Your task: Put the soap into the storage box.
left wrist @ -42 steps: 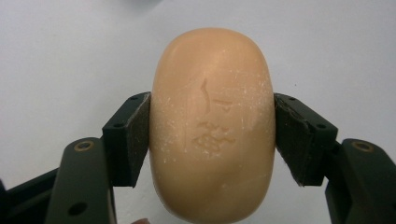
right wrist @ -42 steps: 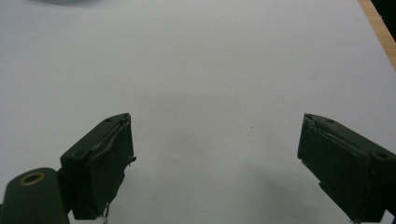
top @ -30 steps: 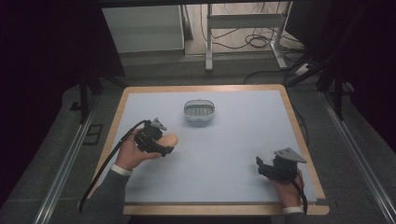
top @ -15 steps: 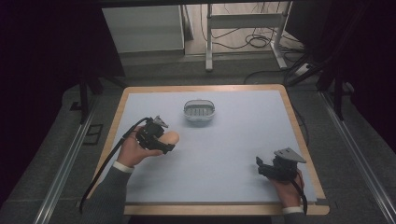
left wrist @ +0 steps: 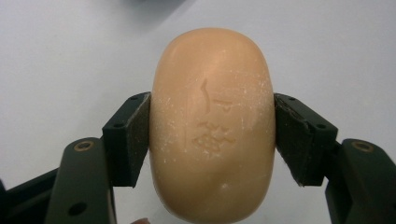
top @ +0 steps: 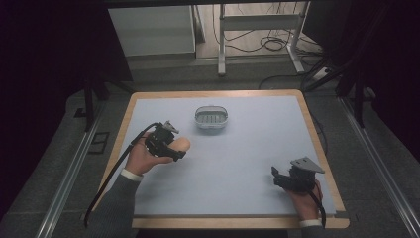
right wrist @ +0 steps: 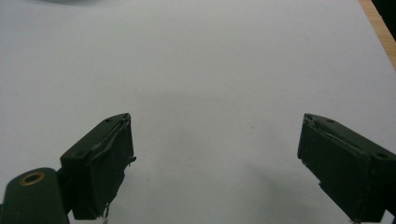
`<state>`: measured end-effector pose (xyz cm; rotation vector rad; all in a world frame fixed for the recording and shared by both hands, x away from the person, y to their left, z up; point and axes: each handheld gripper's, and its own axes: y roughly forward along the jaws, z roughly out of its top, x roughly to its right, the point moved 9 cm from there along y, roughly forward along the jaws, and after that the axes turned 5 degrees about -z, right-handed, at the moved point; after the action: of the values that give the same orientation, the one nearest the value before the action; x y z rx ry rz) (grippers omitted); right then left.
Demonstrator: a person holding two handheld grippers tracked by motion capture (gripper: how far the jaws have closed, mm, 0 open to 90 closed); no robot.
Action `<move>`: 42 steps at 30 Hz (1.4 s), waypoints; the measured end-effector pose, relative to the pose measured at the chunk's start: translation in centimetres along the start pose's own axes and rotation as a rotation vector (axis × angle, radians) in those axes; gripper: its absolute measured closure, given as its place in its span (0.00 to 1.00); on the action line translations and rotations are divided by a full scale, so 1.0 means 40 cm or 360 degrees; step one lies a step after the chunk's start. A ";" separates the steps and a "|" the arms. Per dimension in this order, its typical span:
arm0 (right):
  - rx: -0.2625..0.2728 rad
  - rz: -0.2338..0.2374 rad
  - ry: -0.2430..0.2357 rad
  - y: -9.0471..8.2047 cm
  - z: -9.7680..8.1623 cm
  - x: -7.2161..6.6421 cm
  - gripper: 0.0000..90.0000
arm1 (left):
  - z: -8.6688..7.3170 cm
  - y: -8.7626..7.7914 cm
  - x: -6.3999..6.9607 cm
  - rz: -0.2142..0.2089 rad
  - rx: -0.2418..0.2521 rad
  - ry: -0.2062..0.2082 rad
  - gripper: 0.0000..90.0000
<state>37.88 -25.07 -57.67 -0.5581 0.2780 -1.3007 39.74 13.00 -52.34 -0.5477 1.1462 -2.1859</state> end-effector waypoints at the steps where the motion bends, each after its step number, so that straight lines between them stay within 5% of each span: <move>1: 0.0000 0.0000 0.0000 0.000 0.000 0.000 0.12 | 0.004 0.000 0.001 -0.0001 0.0007 -0.0005 0.36; 18: 0.0001 0.0001 0.0001 0.000 0.000 0.000 0.12 | 0.025 0.002 -0.008 0.0006 0.0005 -0.0004 0.36; 23: -0.0001 0.0000 0.0002 0.000 0.000 0.000 0.12 | 0.031 -0.001 -0.007 -0.0044 0.0032 -0.0012 0.36; 27: 0.0000 0.0000 0.0000 0.000 0.000 0.000 0.12 | 0.037 -0.005 -0.017 0.0003 0.0016 -0.0009 0.36; 42: -0.0001 0.0001 0.0000 0.000 0.000 0.000 0.12 | 0.073 -0.016 -0.027 0.0003 0.0025 0.0004 0.36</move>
<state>37.88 -25.07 -57.68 -0.5582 0.2786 -1.3001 42.07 12.29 -50.31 -0.5369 1.1297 -2.1926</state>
